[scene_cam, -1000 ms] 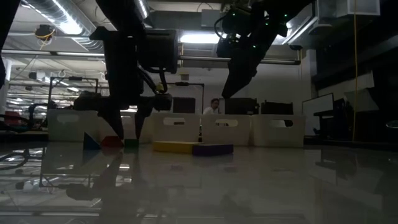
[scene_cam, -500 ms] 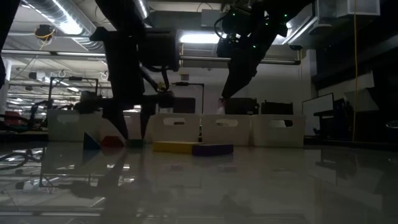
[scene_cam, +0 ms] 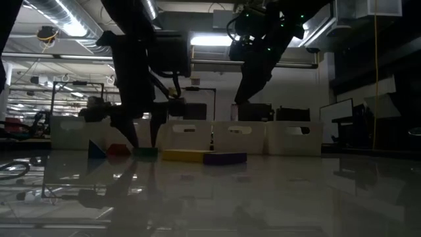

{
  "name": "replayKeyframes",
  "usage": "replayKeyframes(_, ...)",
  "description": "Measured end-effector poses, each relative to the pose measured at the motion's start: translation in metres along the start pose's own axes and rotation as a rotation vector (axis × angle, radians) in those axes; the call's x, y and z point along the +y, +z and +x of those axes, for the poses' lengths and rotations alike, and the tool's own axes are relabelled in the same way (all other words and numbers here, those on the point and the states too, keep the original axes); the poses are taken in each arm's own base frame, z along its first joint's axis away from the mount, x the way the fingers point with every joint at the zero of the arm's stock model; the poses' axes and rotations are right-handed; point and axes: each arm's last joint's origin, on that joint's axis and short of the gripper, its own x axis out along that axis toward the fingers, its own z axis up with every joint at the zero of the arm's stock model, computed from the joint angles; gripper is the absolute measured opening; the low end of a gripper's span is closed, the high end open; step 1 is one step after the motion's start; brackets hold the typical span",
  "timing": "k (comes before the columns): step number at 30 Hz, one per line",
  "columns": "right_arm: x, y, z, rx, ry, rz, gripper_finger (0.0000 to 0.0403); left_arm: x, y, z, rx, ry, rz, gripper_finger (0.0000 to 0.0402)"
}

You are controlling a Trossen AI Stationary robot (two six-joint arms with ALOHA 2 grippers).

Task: Sort blocks
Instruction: Put the green block into the right white bin

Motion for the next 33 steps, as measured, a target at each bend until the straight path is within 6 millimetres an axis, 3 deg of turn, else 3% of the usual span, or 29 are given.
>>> replayKeyframes(10,0.0,0.0,0.0,0.003,0.0,0.0,0.02,0.006,0.0,0.0,0.001,0.053,0.138,0.0143)
replayKeyframes(25,0.0,0.0,0.0,0.003,0.0,-0.001,0.02,0.013,-0.003,-0.018,0.135,0.051,0.167,0.0143)
replayKeyframes(33,0.0,0.0,0.0,0.002,0.0,-0.003,0.02,0.014,-0.009,-0.022,0.14,0.046,0.1,0.0143)
